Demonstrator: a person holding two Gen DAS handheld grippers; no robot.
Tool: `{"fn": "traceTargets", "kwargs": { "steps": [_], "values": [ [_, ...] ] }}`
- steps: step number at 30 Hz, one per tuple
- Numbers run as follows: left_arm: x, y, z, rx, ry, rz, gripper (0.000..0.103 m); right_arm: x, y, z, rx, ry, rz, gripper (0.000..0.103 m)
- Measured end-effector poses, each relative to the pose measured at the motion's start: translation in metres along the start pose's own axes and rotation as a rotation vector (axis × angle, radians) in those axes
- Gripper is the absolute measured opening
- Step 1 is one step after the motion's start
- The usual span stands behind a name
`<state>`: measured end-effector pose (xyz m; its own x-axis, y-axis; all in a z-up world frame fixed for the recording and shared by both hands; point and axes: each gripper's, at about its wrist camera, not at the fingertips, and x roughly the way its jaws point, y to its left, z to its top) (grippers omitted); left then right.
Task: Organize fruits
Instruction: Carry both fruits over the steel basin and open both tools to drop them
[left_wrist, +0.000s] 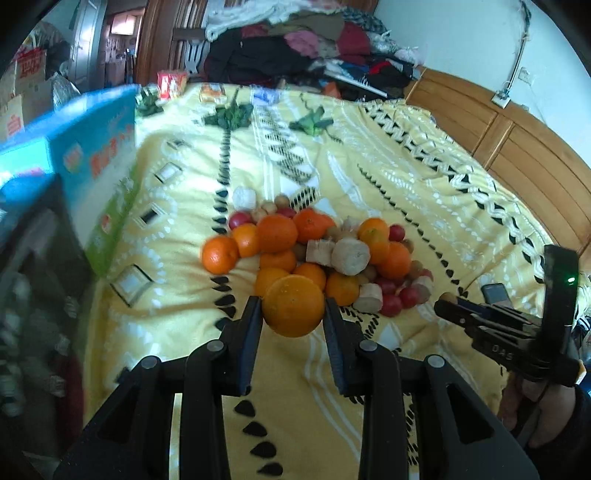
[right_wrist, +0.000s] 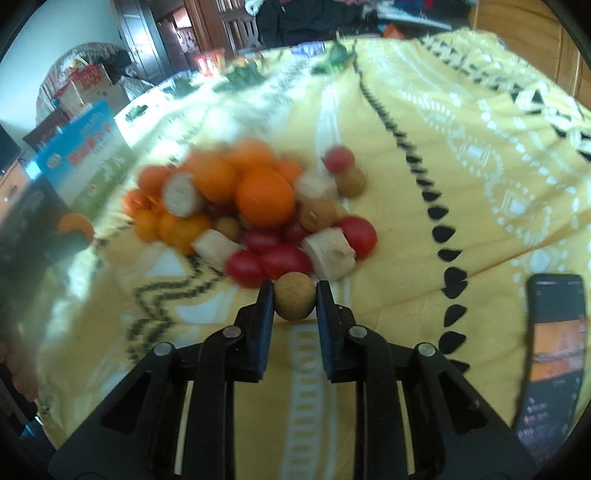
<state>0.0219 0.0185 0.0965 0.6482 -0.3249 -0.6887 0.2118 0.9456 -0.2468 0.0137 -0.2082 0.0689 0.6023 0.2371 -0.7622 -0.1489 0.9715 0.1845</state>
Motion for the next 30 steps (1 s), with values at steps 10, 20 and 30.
{"fn": "traceTargets", "kwargs": {
  "steps": [10, 20, 30],
  "values": [
    [-0.127, 0.069, 0.010, -0.083, -0.189, 0.147, 0.034, -0.053, 0.129, 0.034, -0.207, -0.110, 0.176, 0.023],
    [-0.261, 0.230, -0.043, -0.360, -0.282, 0.447, 0.034, -0.068, 0.318, 0.047, -0.454, -0.089, 0.461, 0.023],
    [-0.262, 0.302, -0.109, -0.531, -0.166, 0.533, 0.034, -0.028, 0.458, -0.001, -0.636, 0.096, 0.563, 0.023]
  ]
}}
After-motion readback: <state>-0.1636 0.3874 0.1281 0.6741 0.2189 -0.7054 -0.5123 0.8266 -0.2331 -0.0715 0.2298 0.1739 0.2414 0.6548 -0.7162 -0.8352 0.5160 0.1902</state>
